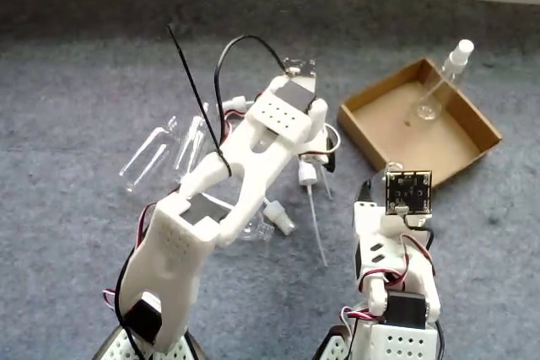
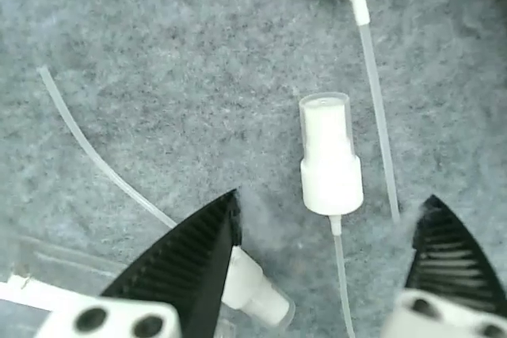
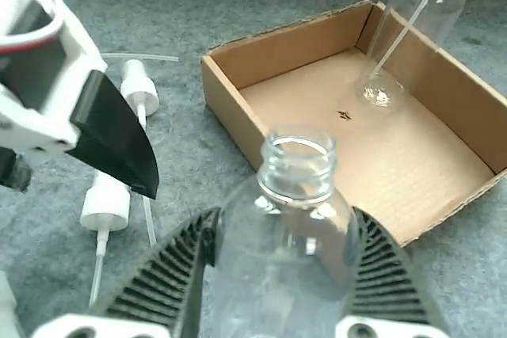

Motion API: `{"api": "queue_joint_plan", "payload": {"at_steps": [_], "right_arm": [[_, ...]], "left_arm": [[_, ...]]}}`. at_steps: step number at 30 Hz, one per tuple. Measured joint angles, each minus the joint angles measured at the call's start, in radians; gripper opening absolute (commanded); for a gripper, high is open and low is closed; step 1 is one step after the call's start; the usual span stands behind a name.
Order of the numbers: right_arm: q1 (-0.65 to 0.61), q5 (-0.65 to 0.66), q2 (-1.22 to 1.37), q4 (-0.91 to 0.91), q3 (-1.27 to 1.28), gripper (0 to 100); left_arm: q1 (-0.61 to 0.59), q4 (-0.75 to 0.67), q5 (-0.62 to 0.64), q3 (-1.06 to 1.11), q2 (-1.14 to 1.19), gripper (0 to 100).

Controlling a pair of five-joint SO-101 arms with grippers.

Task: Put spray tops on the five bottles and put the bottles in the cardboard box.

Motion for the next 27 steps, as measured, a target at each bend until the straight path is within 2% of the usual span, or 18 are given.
{"api": "queue_joint_plan", "payload": {"at_steps": [4, 6, 16, 27], "right_arm": [[0.000, 0.000, 0.000, 0.000, 0.000, 16.6], [0.000, 0.000, 0.000, 0.000, 0.000, 16.6], [0.000, 0.000, 0.000, 0.000, 0.000, 16.6], [0.000, 0.000, 0.000, 0.000, 0.000, 16.6]], "left_arm": [[-0.008, 0.000, 0.000, 0.000, 0.002, 10], [-0.006, 0.000, 0.000, -0.002, 0.023, 10], [-0.005, 0.003, 0.000, -0.015, 0.110, 29], [-0.003, 0.044, 0.000, -0.015, 0.021, 30]]}}
